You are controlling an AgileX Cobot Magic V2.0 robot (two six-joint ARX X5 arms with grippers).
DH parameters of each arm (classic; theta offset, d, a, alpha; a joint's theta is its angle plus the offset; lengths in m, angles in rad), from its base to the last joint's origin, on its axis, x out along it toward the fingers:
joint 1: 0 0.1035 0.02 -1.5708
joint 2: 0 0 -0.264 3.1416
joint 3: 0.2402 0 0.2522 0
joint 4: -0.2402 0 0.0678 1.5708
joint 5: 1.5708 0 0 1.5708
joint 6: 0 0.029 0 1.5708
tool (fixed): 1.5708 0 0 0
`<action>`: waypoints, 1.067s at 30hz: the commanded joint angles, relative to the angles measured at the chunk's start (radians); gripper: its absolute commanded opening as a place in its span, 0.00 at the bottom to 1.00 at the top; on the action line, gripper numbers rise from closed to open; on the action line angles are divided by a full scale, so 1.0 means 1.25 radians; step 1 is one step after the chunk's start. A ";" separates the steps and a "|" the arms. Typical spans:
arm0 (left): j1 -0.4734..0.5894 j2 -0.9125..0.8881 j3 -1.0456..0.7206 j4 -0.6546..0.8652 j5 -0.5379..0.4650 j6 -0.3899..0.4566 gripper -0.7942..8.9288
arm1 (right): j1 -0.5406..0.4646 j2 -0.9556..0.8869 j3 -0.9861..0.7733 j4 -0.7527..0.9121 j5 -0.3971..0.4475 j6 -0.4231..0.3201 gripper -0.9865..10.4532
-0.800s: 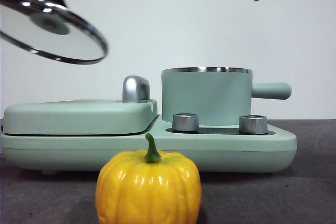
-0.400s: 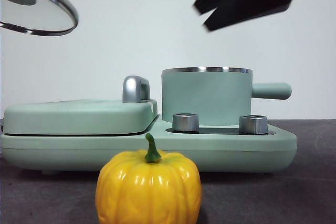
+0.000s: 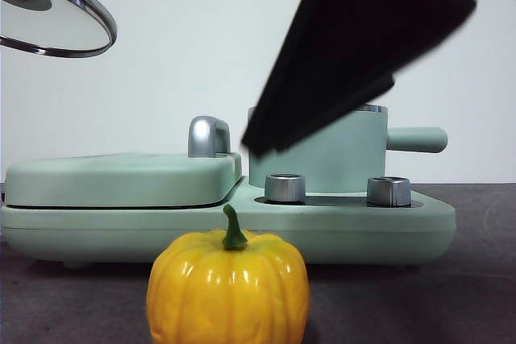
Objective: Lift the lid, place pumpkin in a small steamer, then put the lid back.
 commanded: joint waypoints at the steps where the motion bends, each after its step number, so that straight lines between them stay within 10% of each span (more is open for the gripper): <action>1: -0.001 0.000 0.009 0.025 0.000 -0.005 0.09 | 0.020 0.043 0.014 0.008 0.017 -0.009 0.52; 32: -0.001 0.000 0.009 0.028 -0.002 0.019 0.09 | 0.032 0.228 0.015 0.081 0.023 0.022 0.45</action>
